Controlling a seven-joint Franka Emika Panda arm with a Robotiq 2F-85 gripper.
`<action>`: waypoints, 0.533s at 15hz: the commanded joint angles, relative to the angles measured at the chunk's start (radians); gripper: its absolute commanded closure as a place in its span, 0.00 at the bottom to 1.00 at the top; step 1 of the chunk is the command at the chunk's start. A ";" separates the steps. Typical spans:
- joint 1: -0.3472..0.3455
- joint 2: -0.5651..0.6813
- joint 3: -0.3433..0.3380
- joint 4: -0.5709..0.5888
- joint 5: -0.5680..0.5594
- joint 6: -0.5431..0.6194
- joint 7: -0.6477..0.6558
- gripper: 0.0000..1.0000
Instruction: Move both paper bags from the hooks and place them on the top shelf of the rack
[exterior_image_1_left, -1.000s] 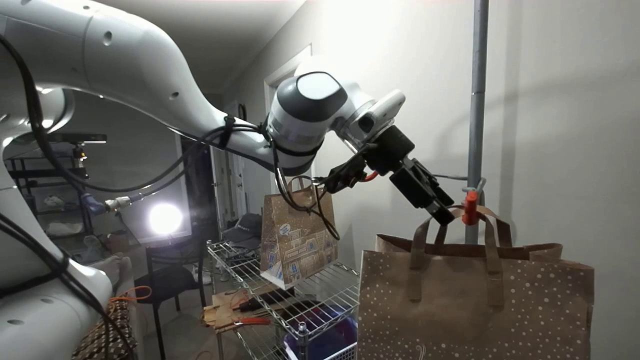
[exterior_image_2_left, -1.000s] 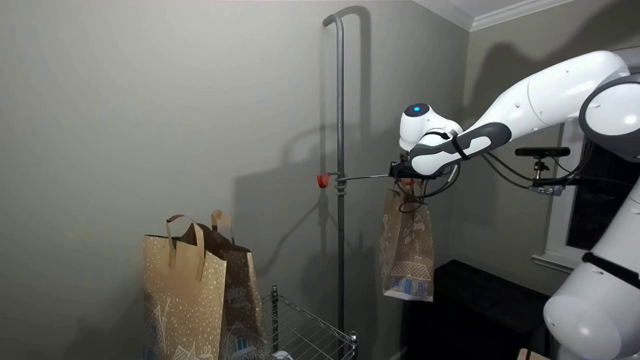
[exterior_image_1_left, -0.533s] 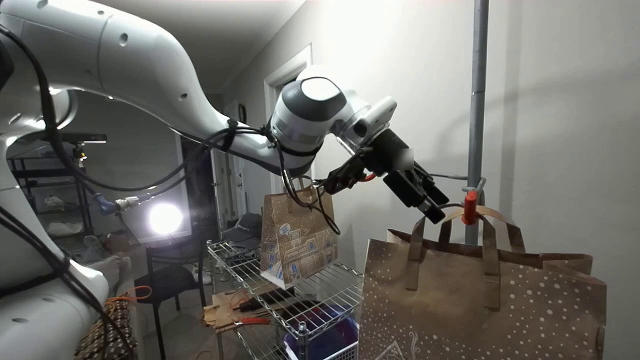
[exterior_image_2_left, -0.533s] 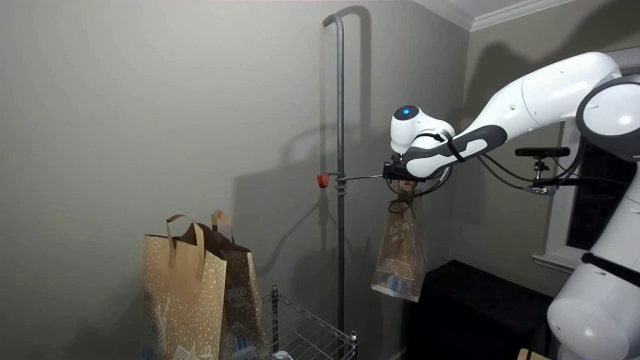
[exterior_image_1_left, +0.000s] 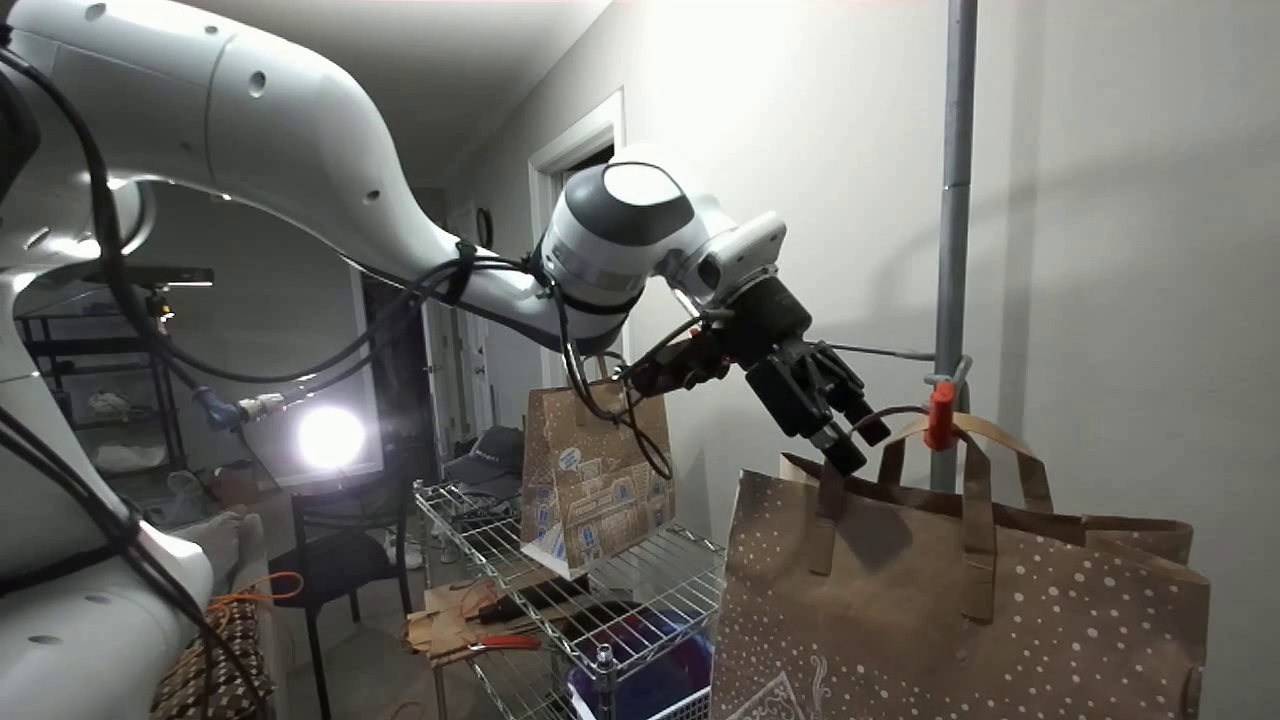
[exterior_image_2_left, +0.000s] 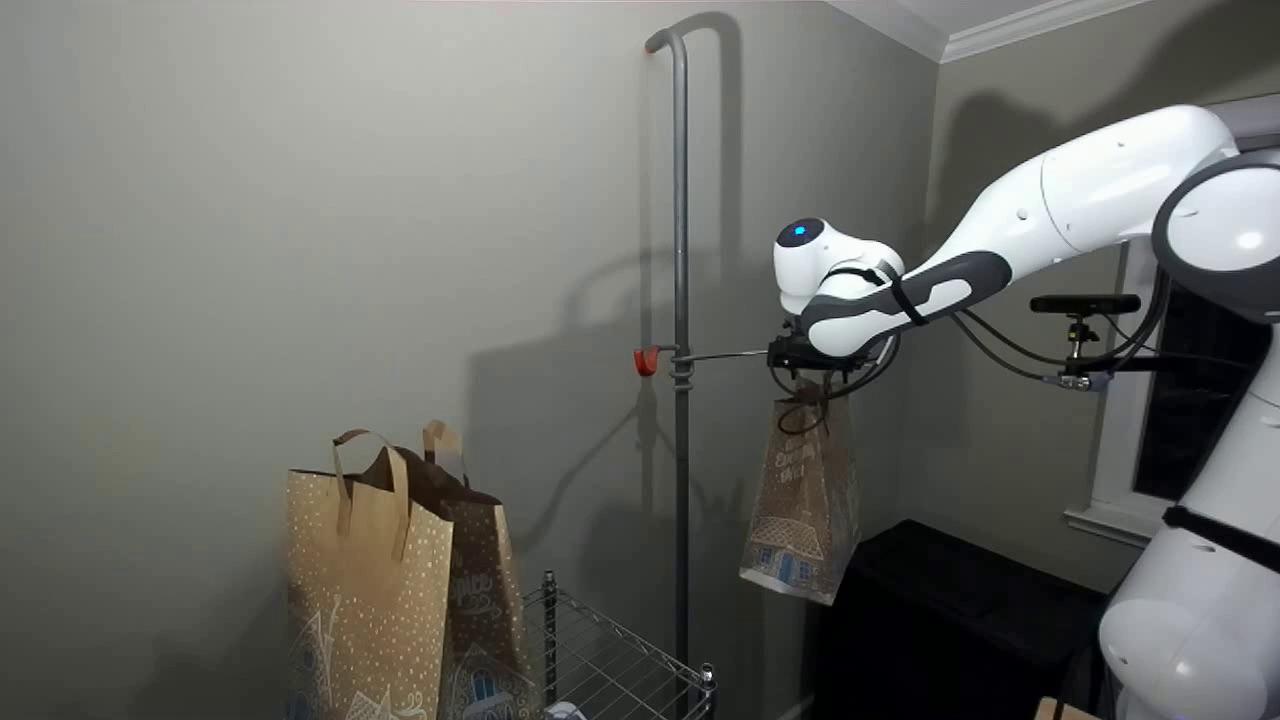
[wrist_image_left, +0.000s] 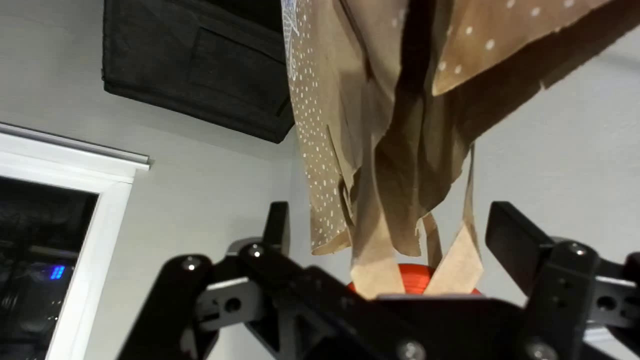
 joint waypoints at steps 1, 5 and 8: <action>0.025 0.006 -0.012 0.011 -0.031 -0.037 0.055 0.00; 0.030 0.007 -0.012 0.013 -0.048 -0.053 0.079 0.00; 0.028 0.014 -0.022 0.013 -0.074 -0.064 0.087 0.07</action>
